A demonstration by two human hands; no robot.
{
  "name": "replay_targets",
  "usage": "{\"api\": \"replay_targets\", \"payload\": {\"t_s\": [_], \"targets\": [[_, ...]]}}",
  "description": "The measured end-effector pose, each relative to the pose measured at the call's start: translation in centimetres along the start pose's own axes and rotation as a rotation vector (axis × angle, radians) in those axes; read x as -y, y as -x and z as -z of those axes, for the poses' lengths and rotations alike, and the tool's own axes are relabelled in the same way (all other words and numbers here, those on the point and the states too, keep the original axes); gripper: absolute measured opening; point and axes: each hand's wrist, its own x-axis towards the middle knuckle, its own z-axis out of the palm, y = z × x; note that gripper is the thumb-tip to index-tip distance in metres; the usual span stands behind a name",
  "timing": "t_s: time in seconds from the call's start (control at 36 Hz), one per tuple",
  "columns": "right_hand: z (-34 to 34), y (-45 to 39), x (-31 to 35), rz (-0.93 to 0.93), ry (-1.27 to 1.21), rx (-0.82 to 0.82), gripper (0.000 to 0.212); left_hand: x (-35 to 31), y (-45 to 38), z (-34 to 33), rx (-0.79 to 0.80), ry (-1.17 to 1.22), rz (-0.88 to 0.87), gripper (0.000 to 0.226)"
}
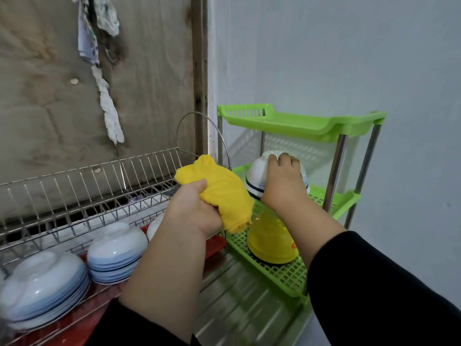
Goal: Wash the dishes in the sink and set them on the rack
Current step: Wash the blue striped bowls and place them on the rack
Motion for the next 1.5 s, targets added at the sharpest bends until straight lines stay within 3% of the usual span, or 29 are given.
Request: {"api": "replay_targets", "payload": {"t_s": [0.56,0.75,0.83,0.92,1.08,1.28,1.5], "targets": [[-0.9,0.5,0.3,-0.008,-0.027,0.015,0.083,0.6,0.0,-0.5,-0.022,0.002,-0.024,0.04],[0.0,2.9,1.9,0.097,-0.393,-0.094,0.05,0.9,1.3,0.5,0.012,0.005,-0.018,0.039],[0.3,4.3,2.9,0.047,-0.714,-0.109,0.042,0.7,2.3,1.3,0.014,-0.013,-0.033,0.039],[1.1,6.0,4.0,-0.072,-1.169,0.061,0.036,0.5,3.8,2.2,0.006,-0.057,-0.044,0.038],[1.2,9.9,5.9,-0.101,-1.522,0.48,0.032,-0.5,7.9,4.4,-0.003,-0.125,-0.055,0.037],[1.2,15.6,9.9,-0.177,-1.822,0.661,0.019,-1.7,12.1,10.1,-0.145,-0.268,-0.091,0.039],[0.5,22.4,15.4,-0.225,-1.939,0.757,0.019,-2.8,19.9,16.0,-0.308,-0.397,-0.19,0.016]]}}
